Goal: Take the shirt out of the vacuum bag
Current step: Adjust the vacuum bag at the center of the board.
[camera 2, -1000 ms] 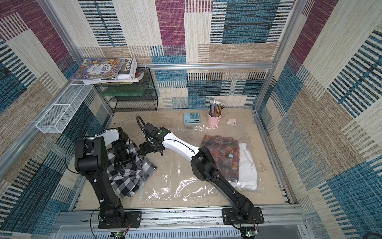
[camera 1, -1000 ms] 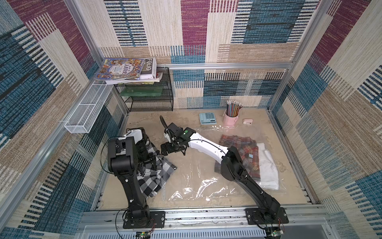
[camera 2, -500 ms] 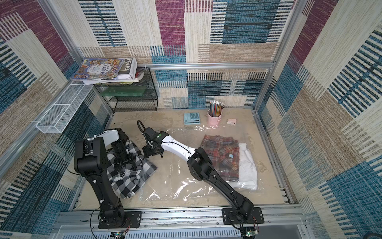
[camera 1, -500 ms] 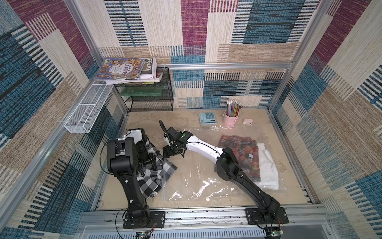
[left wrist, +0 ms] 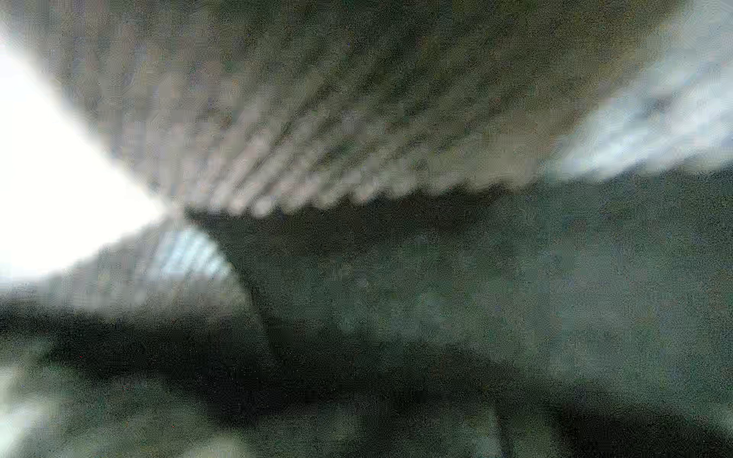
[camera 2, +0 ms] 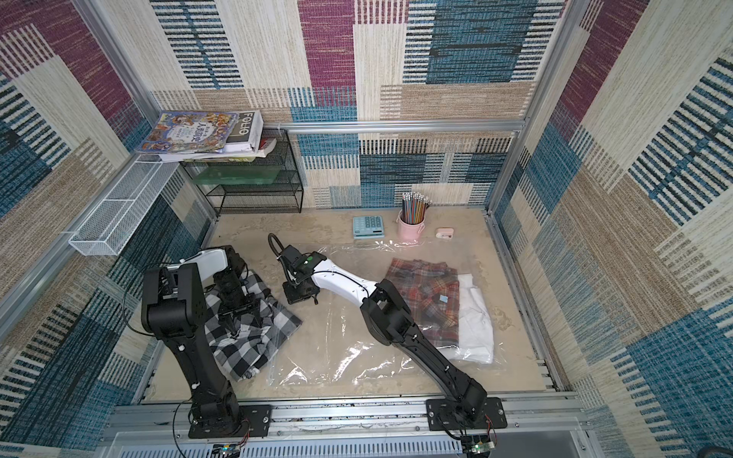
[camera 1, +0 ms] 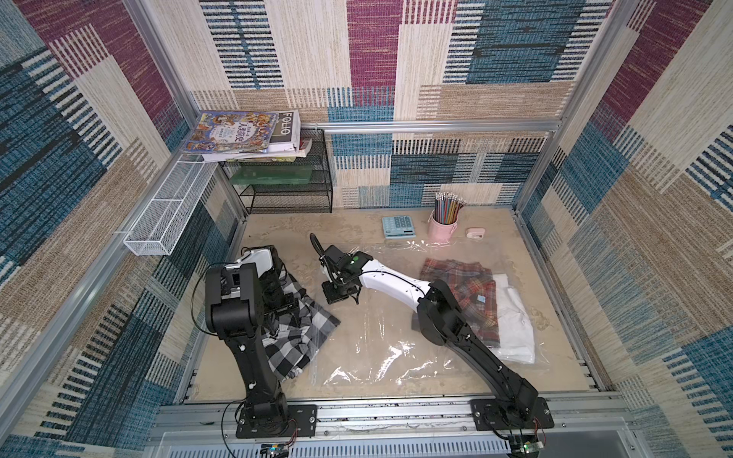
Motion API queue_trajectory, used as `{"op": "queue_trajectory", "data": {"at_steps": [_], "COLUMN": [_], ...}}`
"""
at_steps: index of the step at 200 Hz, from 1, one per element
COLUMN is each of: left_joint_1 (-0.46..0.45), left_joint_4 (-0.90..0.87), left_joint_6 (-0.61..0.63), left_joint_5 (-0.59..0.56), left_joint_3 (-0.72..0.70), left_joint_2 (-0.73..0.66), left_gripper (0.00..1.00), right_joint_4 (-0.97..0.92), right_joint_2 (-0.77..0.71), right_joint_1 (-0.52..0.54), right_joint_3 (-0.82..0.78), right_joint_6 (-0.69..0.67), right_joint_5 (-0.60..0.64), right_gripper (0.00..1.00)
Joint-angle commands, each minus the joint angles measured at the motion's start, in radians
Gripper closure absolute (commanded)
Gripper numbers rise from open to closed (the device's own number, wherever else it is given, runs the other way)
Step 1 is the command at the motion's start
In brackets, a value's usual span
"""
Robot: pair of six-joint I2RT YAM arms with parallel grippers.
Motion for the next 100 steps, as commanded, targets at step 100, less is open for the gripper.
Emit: {"op": "queue_trajectory", "data": {"at_steps": [100], "left_joint_1": [0.025], "left_joint_4": [0.161], "left_joint_6": [-0.049], "left_joint_5": [0.052], "left_joint_3": [0.095], "left_joint_2": [0.042], "left_gripper": [0.24], "right_joint_4": [0.225], "right_joint_2": [-0.528], "right_joint_1": [-0.225], "right_joint_3": [-1.068], "right_joint_6": [0.072], "right_joint_5": [0.247], "right_gripper": [0.81]}}
